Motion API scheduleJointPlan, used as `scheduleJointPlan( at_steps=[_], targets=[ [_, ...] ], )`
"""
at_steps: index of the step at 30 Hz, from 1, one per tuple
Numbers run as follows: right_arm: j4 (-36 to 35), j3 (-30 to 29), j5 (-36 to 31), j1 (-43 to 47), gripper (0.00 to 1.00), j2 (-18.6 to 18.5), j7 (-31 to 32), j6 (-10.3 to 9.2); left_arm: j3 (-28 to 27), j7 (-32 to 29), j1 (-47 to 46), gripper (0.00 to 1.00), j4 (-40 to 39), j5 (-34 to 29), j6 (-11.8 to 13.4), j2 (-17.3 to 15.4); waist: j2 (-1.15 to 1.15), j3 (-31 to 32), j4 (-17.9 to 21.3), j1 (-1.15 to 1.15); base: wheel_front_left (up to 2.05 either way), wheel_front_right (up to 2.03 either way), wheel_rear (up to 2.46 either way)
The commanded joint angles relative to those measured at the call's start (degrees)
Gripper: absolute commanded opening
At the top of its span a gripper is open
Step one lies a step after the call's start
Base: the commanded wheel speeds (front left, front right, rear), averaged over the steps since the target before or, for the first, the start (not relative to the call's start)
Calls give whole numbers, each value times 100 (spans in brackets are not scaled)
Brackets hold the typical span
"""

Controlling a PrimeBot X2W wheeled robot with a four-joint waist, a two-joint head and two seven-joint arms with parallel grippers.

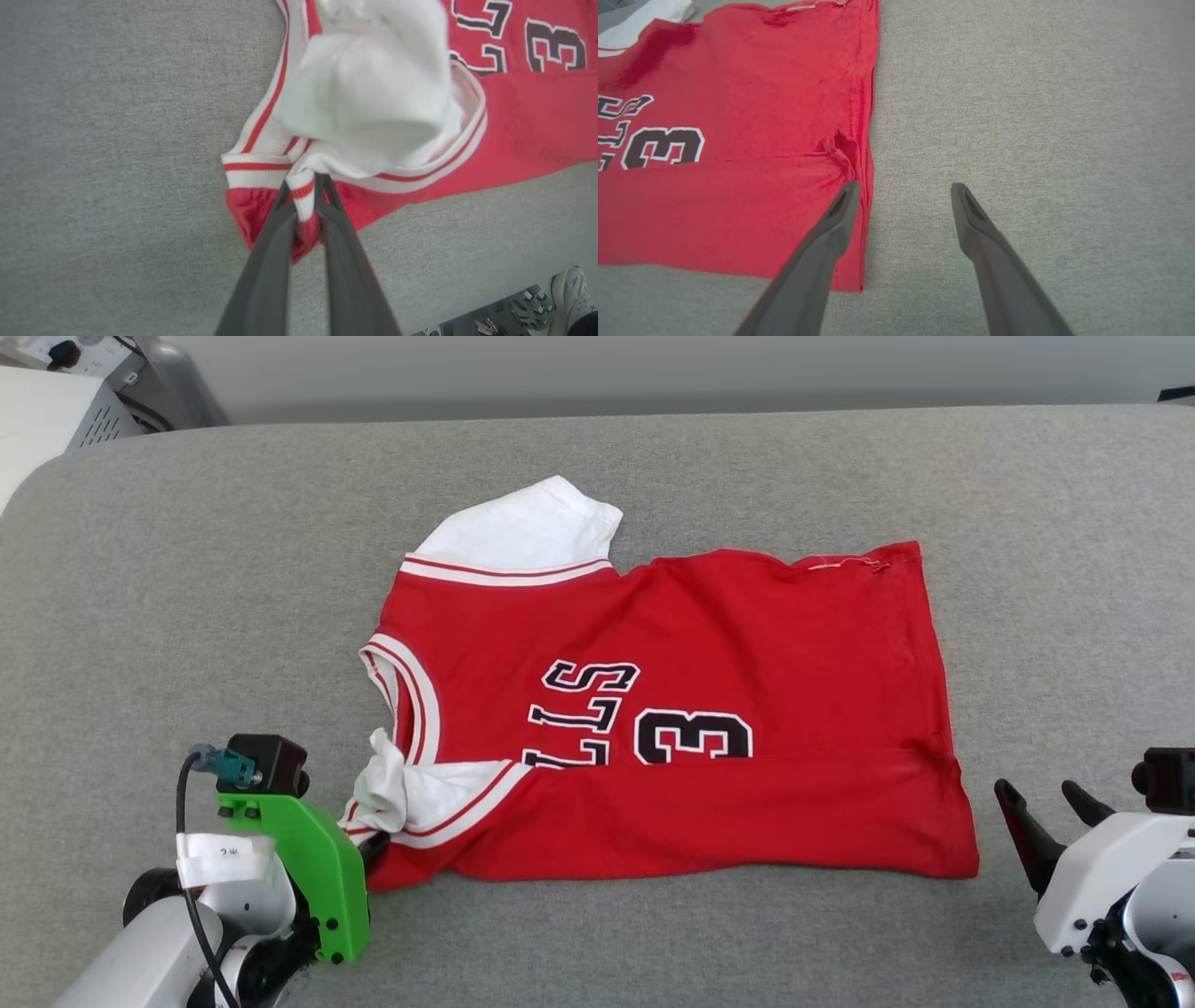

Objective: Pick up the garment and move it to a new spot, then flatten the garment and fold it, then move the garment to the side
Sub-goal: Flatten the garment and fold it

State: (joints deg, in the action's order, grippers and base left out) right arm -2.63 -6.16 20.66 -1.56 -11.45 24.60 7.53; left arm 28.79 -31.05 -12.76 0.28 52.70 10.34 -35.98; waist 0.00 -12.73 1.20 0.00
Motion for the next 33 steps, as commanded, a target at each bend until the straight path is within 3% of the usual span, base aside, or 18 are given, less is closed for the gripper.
scheduleJointPlan(
  at_steps=[1, 6, 16, 17, 18, 19, 25, 33],
  targets=[
    [-64, 72, 75, 31, 100, -106, 246, -4, -44, 43, 57, 0, -132, -59, 61, -79, 0, 24, -46, 0, 0, 0, 0],
    [-135, 381, 433, -35, 100, -335, 1216, -4, -90, 15, 65, 0, -618, -143, 220, -187, 0, -163, -123, 0, 0, 0, 0],
    [689, 1108, 817, -590, 100, -486, 1821, -4, -61, 21, -138, 0, -833, -246, 254, -154, 0, -528, -242, 0, 0, 0, 0],
    [762, 1161, 845, -603, 87, -487, 1894, -4, -64, 30, -141, 0, -830, -247, 255, -152, 0, -546, -239, 0, 0, 0, 0],
    [840, 1234, 875, -626, 35, -490, 1981, -4, -70, 44, -141, 0, -825, -245, 258, -149, 0, -562, -233, 0, 0, 0, 0],
    [891, 1279, 909, -650, 2, -490, 2030, -4, -76, 52, -136, 0, -817, -240, 263, -145, 0, -568, -227, 0, 0, 0, 0],
    [948, 1363, 950, -914, 0, -604, 1961, -4, -109, 139, -98, 0, -800, -239, 252, -163, 0, -467, -176, 0, 0, 0, 0],
    [413, 1177, 910, -862, 0, -759, 1974, -4, -164, 205, 149, 0, -966, -194, 288, -282, 0, 39, -124, 0, 0, 0, 0]
  ],
)
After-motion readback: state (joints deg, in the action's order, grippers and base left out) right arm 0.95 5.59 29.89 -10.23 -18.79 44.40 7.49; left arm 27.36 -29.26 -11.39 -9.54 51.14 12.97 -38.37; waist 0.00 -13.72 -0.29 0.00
